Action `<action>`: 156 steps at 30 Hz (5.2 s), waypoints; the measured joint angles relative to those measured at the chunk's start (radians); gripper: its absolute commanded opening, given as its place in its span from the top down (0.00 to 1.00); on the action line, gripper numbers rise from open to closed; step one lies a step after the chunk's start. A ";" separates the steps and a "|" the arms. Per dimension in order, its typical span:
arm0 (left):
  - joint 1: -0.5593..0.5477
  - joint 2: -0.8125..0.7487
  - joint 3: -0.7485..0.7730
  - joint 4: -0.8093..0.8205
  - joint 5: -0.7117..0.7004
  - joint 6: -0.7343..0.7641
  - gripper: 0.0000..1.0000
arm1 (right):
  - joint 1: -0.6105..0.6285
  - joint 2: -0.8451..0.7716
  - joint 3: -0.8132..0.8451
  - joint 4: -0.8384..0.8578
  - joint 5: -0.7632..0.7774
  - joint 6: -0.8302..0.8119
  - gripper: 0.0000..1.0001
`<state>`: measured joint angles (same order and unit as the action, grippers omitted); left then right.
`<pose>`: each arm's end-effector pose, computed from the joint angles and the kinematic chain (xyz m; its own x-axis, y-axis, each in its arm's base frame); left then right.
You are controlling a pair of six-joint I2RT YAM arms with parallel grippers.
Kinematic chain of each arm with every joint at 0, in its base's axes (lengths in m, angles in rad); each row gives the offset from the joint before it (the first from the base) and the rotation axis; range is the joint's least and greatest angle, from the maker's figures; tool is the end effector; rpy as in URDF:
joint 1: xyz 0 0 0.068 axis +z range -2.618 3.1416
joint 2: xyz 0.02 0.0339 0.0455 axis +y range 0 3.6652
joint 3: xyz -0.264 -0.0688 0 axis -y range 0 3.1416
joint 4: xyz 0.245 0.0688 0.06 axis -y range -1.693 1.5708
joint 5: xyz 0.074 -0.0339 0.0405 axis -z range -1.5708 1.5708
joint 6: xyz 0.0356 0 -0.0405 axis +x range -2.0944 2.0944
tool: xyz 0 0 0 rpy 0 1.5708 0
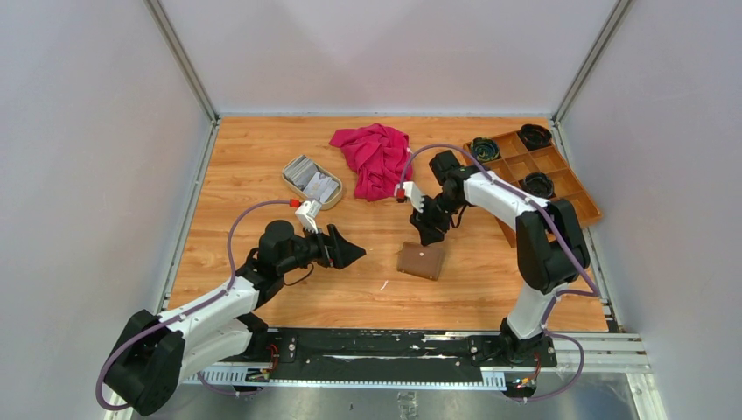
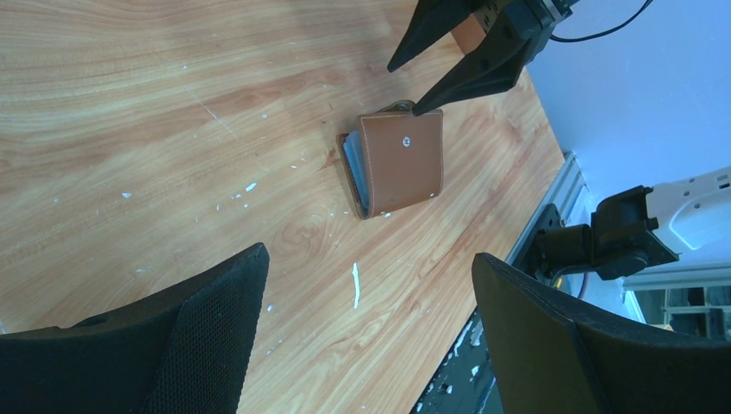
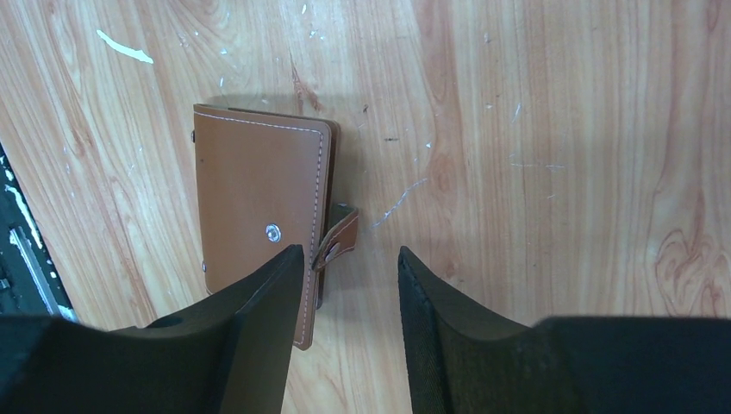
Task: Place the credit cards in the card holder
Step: Close the card holder at the center of the board.
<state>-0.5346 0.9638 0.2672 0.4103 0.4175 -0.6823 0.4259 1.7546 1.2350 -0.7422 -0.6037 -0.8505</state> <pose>0.1631 -0.1133 0.1891 -0.6933 -0.2593 -0.6723 0.4680 0.5474 -0.6938 0.3032 0.1597 0.2051 -0.1984 -0.7695 -0.6071 -0.9801 0.1516 0.1282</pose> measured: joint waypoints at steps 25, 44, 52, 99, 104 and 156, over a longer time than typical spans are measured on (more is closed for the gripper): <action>-0.034 0.052 0.002 0.036 0.000 -0.014 0.16 | 0.008 0.026 0.032 -0.045 0.021 0.013 1.00; -0.181 0.546 0.136 0.380 -0.019 -0.164 0.49 | 0.008 -0.001 0.032 -0.075 0.000 -0.030 1.00; -0.229 0.724 0.269 0.472 -0.021 -0.213 0.56 | 0.008 -0.001 0.032 -0.081 -0.002 -0.030 1.00; -0.255 0.966 0.377 0.520 -0.048 -0.269 0.78 | 0.041 -0.002 -0.051 -0.091 -0.047 -0.063 1.00; -0.258 0.966 0.377 0.519 -0.048 -0.269 0.77 | 0.051 -0.002 -0.056 -0.096 -0.045 -0.064 1.00; -0.431 0.887 0.262 0.449 -0.425 -0.689 0.65 | 0.052 0.005 -0.056 -0.118 -0.068 -0.035 1.00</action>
<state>-0.9653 1.8503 0.5289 0.8589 -0.0074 -1.3708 0.4782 1.7599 1.1786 -0.8604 -0.6720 -0.8852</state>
